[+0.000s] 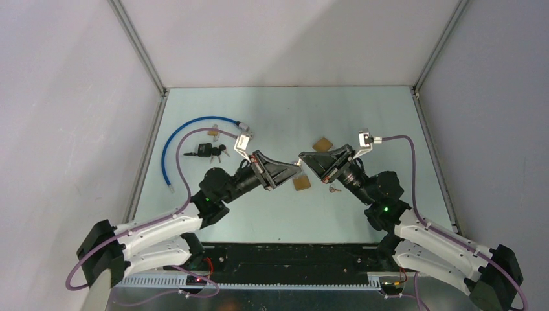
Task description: Unlock with the key
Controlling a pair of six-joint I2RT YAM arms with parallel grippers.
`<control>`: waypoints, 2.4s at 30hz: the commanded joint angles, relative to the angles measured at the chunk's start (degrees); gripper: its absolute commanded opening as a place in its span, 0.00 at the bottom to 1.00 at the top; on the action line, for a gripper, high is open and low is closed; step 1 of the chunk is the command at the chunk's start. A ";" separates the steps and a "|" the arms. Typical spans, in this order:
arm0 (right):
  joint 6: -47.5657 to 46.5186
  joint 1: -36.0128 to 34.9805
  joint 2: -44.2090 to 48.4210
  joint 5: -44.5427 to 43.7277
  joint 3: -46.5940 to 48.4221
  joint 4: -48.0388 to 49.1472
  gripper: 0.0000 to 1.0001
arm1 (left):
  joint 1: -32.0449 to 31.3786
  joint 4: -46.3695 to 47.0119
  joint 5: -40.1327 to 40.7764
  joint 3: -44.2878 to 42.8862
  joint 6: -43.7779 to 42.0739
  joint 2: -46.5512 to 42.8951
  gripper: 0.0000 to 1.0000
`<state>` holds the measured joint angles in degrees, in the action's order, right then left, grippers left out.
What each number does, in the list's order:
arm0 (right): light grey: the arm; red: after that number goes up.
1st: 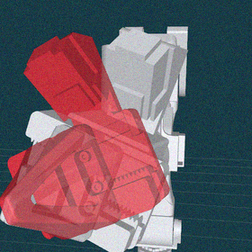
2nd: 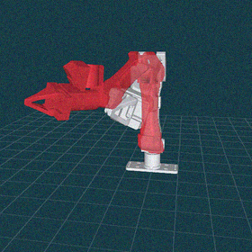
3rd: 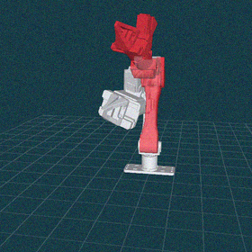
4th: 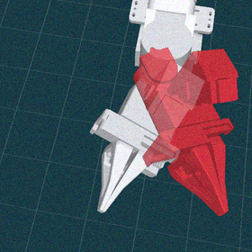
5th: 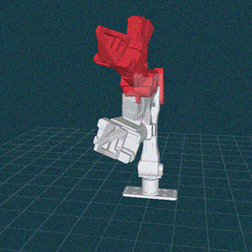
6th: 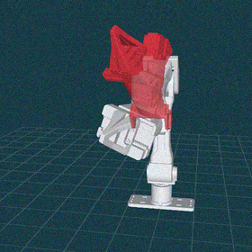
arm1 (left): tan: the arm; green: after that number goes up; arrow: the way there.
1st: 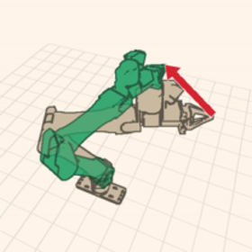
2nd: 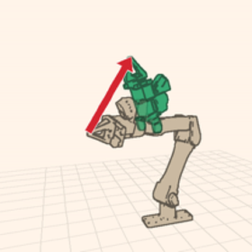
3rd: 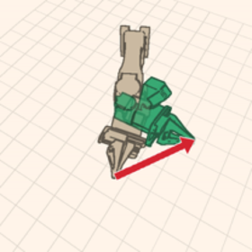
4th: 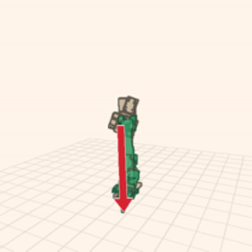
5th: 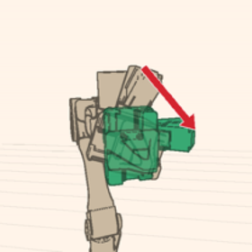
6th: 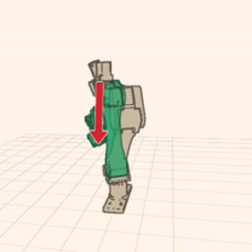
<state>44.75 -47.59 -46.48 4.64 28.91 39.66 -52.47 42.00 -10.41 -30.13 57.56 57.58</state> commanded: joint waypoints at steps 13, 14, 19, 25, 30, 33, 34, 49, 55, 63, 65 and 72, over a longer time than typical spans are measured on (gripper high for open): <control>-0.88 -0.22 0.96 -0.45 -0.55 1.56 0.00 | -0.20 3.09 0.80 -0.95 0.97 -0.87 0.46; -0.80 -0.22 0.91 -0.39 -0.53 1.56 0.00 | -0.18 3.09 0.82 -0.93 0.97 -0.93 0.46; -0.54 -0.22 0.81 -0.26 -0.59 1.54 0.00 | -0.21 3.09 0.95 -1.01 0.86 -1.02 0.38; -0.62 -0.22 0.83 -0.62 -0.57 1.32 0.00 | -0.26 3.09 -0.25 -1.41 0.83 -0.63 0.18; -0.74 -0.19 0.94 -0.93 -0.55 1.30 0.00 | -0.26 3.09 -0.28 -1.27 0.81 -0.67 0.02; -0.92 -0.20 0.94 -0.96 -0.56 1.25 0.00 | -0.20 3.09 0.08 -0.88 0.85 -0.86 0.00; -1.14 -0.16 0.95 -0.89 -0.53 1.23 0.00 | -0.24 3.04 0.20 -0.76 0.83 -0.99 0.00; -5.29 3.16 -0.72 -6.78 12.23 -36.88 0.83 | 11.46 -6.51 -1.43 9.23 5.80 -3.08 0.00; -9.84 4.98 -13.02 -5.40 21.40 -58.97 0.94 | 17.44 -13.35 -1.14 12.91 4.97 -6.64 0.00; -12.98 5.10 -31.10 -10.58 31.56 -74.77 0.99 | 20.32 -19.38 -0.68 17.15 5.01 -11.52 0.00; -14.13 5.06 -33.95 -11.11 32.45 -74.17 0.99 | 20.91 -20.63 -0.82 18.02 5.15 -13.15 0.00; -18.05 6.12 -51.28 -7.26 42.59 -77.97 0.99 | 21.84 -25.22 -0.04 19.13 4.52 -18.06 0.00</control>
<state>30.28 -41.85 -89.47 -3.64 64.23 -34.41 -31.33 18.98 -10.83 -11.03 62.54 41.87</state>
